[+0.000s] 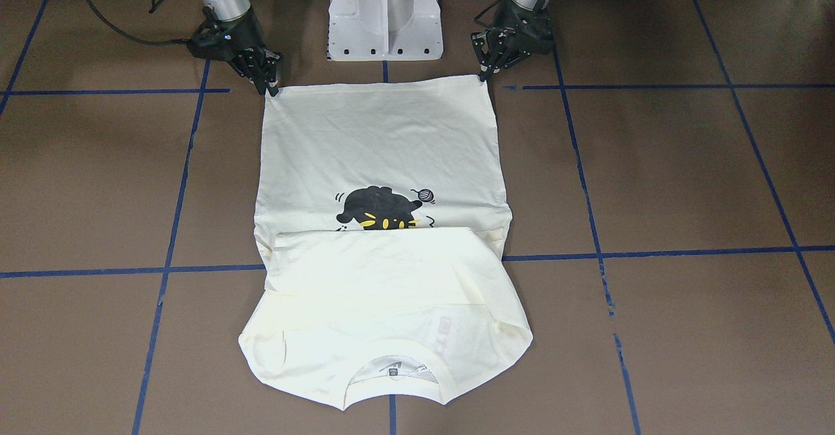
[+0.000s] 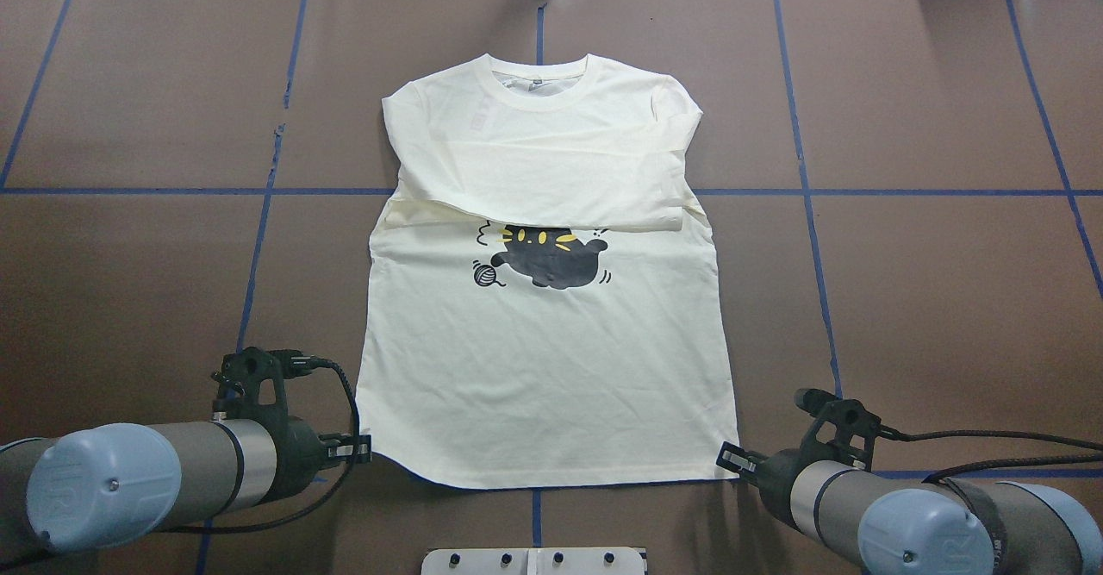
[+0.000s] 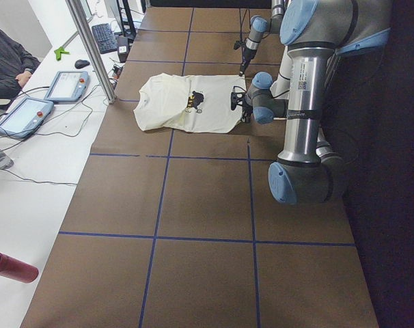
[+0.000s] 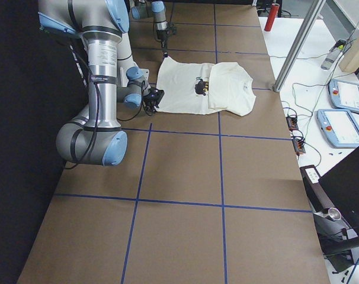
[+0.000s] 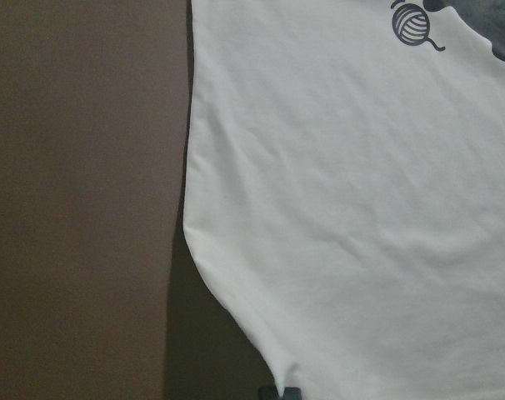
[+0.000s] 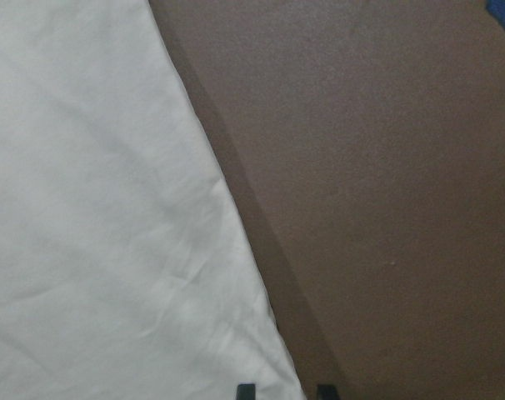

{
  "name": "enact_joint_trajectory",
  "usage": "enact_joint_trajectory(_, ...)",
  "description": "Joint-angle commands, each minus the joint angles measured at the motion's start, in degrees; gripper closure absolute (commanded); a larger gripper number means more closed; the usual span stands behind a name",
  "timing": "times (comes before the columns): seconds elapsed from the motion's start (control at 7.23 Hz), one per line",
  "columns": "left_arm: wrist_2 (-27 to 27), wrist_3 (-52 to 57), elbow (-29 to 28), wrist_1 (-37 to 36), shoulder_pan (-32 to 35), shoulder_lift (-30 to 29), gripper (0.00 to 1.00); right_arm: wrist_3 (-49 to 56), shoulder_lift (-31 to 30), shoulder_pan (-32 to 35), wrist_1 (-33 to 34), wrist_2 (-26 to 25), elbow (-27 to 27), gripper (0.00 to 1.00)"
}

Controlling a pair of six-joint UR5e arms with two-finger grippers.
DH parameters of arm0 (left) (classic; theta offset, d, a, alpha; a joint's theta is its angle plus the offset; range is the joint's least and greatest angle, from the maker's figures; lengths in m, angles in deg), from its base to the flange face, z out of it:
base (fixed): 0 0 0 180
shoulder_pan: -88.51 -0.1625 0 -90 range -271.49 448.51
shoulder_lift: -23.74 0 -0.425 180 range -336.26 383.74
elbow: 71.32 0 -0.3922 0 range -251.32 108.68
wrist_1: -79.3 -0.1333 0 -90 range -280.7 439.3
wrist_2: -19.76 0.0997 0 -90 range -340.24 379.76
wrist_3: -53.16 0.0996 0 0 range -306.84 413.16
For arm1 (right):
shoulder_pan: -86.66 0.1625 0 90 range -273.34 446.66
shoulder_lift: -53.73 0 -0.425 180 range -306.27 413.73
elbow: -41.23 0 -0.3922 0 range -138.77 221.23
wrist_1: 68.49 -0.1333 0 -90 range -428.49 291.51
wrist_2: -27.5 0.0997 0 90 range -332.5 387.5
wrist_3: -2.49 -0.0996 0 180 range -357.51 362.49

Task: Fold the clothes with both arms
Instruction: 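Grasp the hem corners with both grippers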

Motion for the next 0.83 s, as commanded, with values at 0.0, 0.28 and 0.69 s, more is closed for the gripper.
enact_joint_trajectory(0.0, 0.00, 0.00, -0.01, 0.00, 0.00, -0.01, 1.00, -0.21, -0.30, -0.26, 0.00, -0.23, -0.16, 1.00)
enact_joint_trajectory(0.28, -0.17, 0.09, 0.08, -0.26, 0.00, 0.16, 1.00, 0.31, -0.39, -0.09, 2.79, 0.12, -2.51, 1.00)
enact_joint_trajectory(0.69, -5.58, 0.88, 15.48, -21.98, 0.96, -2.28, 1.00, 4.42, 0.83, 6.39, 28.51, 12.20, -23.22, 1.00)
